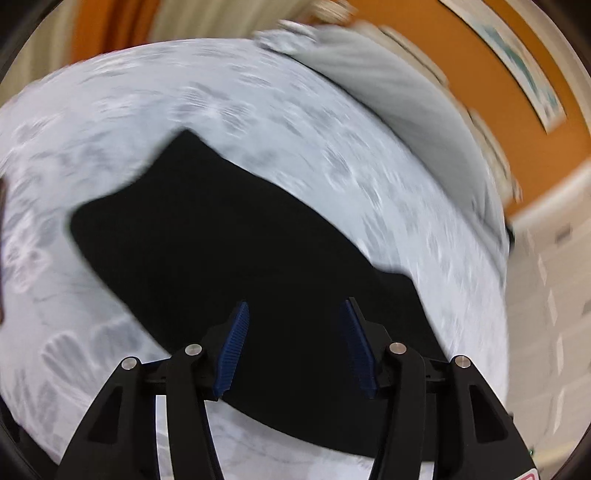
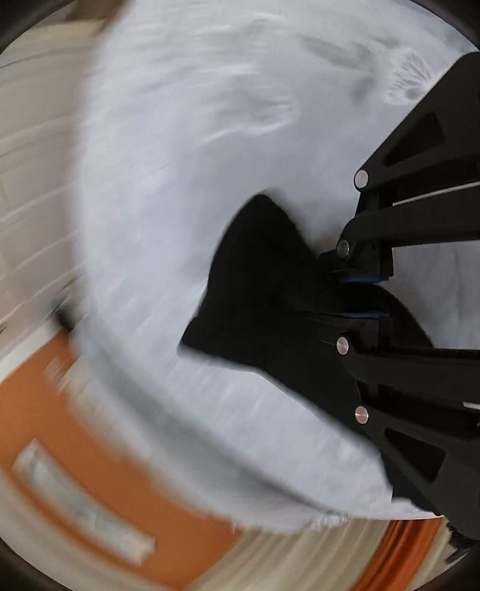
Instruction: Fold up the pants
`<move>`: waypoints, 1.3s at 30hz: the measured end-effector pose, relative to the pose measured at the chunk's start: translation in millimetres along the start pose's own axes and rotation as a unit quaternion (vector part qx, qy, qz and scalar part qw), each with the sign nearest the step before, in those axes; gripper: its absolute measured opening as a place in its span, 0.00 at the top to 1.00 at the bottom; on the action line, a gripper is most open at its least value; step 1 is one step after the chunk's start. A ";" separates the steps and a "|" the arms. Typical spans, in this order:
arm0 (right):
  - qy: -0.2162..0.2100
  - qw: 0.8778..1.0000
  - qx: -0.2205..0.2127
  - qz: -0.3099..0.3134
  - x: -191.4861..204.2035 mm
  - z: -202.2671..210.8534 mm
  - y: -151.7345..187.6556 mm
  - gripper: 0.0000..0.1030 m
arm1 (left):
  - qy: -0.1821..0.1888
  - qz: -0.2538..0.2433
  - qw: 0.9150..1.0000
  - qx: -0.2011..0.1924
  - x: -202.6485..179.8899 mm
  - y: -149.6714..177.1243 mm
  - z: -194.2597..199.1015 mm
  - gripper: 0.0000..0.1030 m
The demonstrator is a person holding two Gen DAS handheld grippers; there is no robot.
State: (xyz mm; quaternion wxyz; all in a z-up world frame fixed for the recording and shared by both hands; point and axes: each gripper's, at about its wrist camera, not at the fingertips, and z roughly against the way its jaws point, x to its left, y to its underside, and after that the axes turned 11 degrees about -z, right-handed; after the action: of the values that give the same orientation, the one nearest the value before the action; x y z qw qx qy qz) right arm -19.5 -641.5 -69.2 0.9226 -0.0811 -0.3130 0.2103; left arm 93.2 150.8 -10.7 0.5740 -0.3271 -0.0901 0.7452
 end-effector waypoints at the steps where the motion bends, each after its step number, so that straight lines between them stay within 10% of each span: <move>1: -0.015 1.000 -0.002 -0.006 -5.8 -0.6 -0.3 0.91 | -0.001 -0.012 1.000 0.004 -8.1 3.7 -4.5 0.51; 13: -0.087 0.994 0.014 -0.070 -21.0 -1.6 -4.3 0.61 | -0.004 -0.102 0.994 0.031 -66.5 25.8 -36.0 0.34; 22: 0.016 0.999 -0.028 0.023 18.9 -5.4 12.8 0.54 | -0.097 -0.221 0.970 -0.018 -104.6 41.5 -41.8 0.31; 26: 0.023 0.997 -0.065 0.043 37.4 9.5 11.3 0.88 | -0.114 -0.248 0.961 -0.042 -111.3 42.6 -35.5 0.27; 32: -0.042 0.981 -0.128 0.142 116.6 62.7 43.8 0.89 | -0.131 -0.264 0.954 -0.057 -114.2 39.6 -26.6 0.23; 39: -0.132 0.945 -0.104 0.280 220.1 84.5 143.5 0.89 | -0.143 -0.287 0.944 -0.073 -120.7 41.8 -20.7 0.23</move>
State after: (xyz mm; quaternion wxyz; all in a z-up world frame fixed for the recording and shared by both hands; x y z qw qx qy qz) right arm 37.9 -414.5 76.9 0.7634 -0.2324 -0.4166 0.4356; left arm 87.5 21.9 -1.6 0.7192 -0.2181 -0.3155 0.5794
